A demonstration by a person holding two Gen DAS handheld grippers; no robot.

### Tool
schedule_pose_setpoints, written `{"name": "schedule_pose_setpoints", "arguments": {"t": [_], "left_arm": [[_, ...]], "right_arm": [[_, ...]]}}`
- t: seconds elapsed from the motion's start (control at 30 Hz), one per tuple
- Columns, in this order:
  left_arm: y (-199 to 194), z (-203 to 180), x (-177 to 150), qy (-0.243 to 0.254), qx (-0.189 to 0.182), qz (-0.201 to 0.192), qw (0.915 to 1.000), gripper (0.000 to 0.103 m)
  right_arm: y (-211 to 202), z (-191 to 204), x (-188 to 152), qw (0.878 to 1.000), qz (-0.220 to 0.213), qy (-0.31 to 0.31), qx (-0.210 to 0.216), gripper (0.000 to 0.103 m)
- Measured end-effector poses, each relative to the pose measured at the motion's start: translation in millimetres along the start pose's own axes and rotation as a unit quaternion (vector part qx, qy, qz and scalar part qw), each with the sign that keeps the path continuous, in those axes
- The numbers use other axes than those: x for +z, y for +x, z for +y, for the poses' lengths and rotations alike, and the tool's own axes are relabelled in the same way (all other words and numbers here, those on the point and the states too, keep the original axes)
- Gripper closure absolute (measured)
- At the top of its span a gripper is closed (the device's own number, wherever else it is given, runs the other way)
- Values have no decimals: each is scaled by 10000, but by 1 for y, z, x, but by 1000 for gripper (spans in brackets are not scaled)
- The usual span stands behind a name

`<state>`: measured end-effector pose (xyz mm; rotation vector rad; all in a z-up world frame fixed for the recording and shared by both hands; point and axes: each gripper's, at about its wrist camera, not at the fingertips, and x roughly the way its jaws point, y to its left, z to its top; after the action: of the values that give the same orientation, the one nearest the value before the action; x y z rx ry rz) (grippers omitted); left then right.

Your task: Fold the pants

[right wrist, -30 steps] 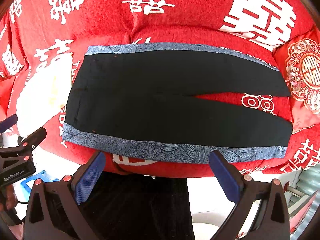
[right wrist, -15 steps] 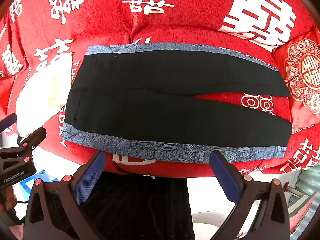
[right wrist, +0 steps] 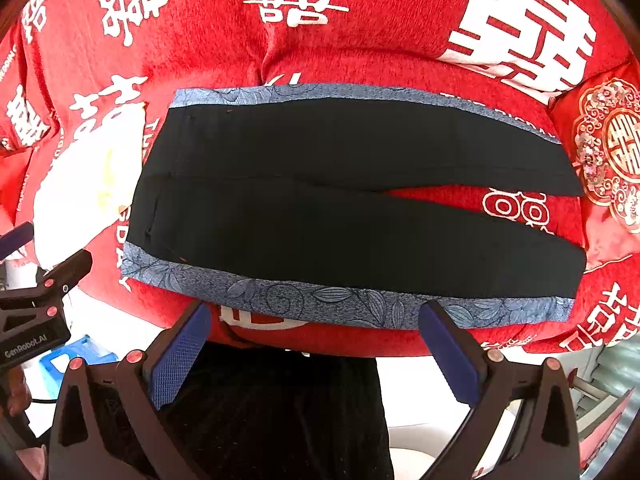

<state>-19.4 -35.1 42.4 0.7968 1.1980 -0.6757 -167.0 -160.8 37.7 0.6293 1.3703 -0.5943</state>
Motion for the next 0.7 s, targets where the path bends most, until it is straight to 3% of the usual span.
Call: {"name": "schedule_pose_setpoints", "arguments": {"t": [0.43,0.6,0.7], "left_arm": [[8,-18,0,-915,96,323,9952,0],[20,-24,-2,-973,-21,374,9945,0],[41,-20,-4,-937,-205,380,9947,0]], "right_arm": [[12,-34,9,9995,126,-257,143,0],[26,-41,10,9993,208,-235,202,0],[37,-45,8,9986,110,-6,510,0]]}}
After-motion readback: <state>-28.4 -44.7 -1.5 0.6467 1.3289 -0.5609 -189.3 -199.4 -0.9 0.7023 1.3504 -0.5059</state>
